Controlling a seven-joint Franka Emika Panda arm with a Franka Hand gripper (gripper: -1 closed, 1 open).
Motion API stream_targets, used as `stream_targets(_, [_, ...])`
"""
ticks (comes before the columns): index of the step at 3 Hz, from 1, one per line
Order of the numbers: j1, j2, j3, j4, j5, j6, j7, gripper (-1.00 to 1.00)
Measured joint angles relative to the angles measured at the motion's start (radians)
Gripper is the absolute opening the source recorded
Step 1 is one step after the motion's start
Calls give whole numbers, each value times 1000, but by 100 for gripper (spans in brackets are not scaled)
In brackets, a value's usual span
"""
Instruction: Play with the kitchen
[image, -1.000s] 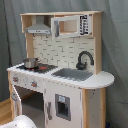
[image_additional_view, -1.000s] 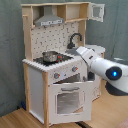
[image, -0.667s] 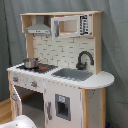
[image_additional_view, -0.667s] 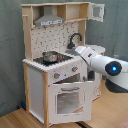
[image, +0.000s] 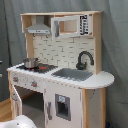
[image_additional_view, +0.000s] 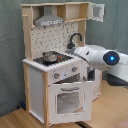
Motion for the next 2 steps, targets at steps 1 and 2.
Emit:
stream_targets(1, [23, 44, -27, -31, 30, -37, -90, 100])
stream_targets(2, [53, 81, -75, -69, 55, -78, -180, 100])
